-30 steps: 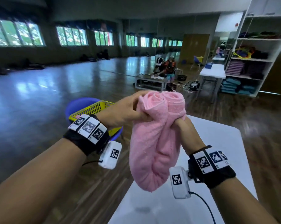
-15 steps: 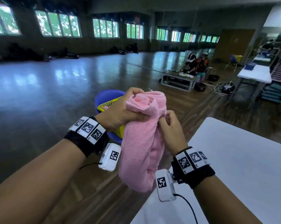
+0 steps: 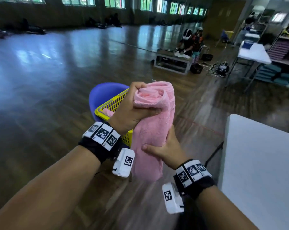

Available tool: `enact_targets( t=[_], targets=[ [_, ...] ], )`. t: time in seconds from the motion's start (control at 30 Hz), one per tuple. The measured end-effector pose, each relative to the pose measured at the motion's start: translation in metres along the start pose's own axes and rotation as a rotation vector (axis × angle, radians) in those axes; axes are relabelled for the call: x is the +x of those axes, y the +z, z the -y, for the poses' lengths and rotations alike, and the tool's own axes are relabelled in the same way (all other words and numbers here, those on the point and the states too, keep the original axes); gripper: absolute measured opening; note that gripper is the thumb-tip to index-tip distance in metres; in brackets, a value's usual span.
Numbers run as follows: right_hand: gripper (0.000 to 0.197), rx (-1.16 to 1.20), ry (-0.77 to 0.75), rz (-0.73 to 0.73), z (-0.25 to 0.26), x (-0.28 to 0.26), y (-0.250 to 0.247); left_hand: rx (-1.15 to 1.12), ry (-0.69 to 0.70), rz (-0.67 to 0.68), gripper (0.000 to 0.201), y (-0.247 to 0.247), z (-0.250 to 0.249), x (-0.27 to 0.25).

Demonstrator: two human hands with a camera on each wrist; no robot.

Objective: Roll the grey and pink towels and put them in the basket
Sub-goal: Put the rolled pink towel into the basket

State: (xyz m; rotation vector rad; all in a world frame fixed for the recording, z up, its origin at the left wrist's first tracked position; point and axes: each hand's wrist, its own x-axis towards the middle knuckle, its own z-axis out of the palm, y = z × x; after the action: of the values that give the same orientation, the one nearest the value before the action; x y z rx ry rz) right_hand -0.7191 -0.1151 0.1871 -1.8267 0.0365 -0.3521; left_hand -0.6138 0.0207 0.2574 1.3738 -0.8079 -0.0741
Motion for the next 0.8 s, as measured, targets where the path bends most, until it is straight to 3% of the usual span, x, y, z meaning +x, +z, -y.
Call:
enact_targets(
  t=[0.2, 0.33, 0.53, 0.8],
  targets=[
    [0.086, -0.076, 0.085, -0.147, -0.024, 0.085, 0.060, 0.037, -0.043, 0.042, 0.073, -0.084, 0.040, 0.042],
    [0.076, -0.196, 0.116, -0.148, -0.032, 0.115, 0.072, 0.036, -0.100, 0.058, 0.078, -0.116, 0.057, 0.054],
    [0.090, -0.271, 0.129, -0.140, -0.044, 0.149, 0.067, 0.064, -0.177, 0.131, 0.083, -0.136, 0.073, 0.080],
    [0.090, -0.359, 0.132, -0.124, -0.070, 0.192, 0.019, 0.023, -0.286, 0.284, 0.085, -0.122, 0.101, 0.134]
  ],
)
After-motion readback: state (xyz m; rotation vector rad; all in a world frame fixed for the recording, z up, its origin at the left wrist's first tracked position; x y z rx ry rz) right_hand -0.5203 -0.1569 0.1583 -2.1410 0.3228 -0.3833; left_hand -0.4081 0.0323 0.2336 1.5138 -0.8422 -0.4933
